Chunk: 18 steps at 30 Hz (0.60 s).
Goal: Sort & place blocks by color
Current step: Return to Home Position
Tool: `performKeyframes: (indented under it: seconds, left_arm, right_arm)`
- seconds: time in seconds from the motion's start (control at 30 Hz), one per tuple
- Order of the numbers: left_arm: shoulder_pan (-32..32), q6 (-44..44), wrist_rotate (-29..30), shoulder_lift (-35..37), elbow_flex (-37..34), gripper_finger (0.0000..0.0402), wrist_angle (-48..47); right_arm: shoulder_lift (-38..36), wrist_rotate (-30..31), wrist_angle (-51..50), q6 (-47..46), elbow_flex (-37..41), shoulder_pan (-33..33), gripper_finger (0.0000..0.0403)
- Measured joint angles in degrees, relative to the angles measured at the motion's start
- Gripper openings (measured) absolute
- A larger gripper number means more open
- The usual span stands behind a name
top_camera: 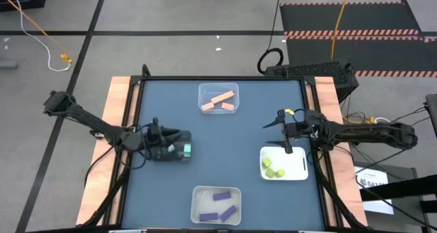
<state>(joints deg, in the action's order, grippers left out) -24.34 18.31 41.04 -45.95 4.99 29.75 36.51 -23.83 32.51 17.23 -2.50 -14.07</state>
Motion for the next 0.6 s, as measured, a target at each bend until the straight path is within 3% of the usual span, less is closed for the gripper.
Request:
performKeyframes:
  seconds: [0.2, 0.6]
  left_arm:
    - [5.1, 0.0, 0.0, 8.7, 0.0, 0.0115, 0.1]
    - [17.1, -0.1, 0.0, 24.8, 0.0, 0.0115, 0.1]
  right_arm:
    - [-9.1, 0.0, -7.0, 0.0, 0.0, -1.8, 0.0281]
    - [-23.9, 0.0, -7.6, 0.0, 0.0, -5.7, 0.0281]
